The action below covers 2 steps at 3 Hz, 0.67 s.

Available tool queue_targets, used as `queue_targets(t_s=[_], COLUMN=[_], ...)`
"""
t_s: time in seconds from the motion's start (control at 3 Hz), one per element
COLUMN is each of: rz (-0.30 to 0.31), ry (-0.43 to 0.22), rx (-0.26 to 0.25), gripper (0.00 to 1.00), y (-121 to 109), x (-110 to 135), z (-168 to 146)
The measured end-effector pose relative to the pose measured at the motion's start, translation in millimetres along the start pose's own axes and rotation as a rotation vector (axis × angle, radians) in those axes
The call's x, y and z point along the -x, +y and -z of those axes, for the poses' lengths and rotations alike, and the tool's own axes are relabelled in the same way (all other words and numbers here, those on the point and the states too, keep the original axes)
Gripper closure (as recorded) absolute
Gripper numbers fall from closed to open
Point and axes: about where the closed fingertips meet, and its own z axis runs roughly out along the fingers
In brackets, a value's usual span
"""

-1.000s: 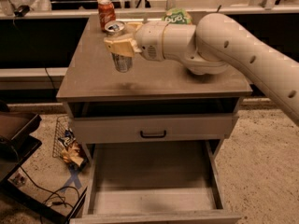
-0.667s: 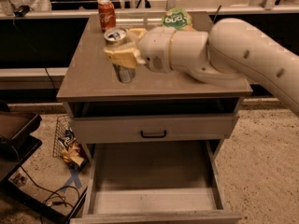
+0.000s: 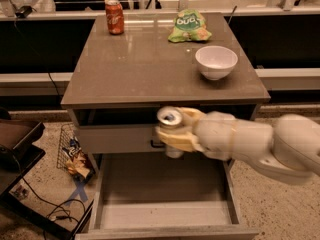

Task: Place redbull can into middle drawer

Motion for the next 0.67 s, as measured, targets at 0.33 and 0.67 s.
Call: queue_targets(t_s=[0.33,0.67], rz=[-0.044,-0.065], ry=[0.03,0.039], rx=[-0.042,-0.034], gripper=[1.0,1.0], y=[-19.1,-46.1], x=[-74.7,-145.3], z=[49.6,74.8])
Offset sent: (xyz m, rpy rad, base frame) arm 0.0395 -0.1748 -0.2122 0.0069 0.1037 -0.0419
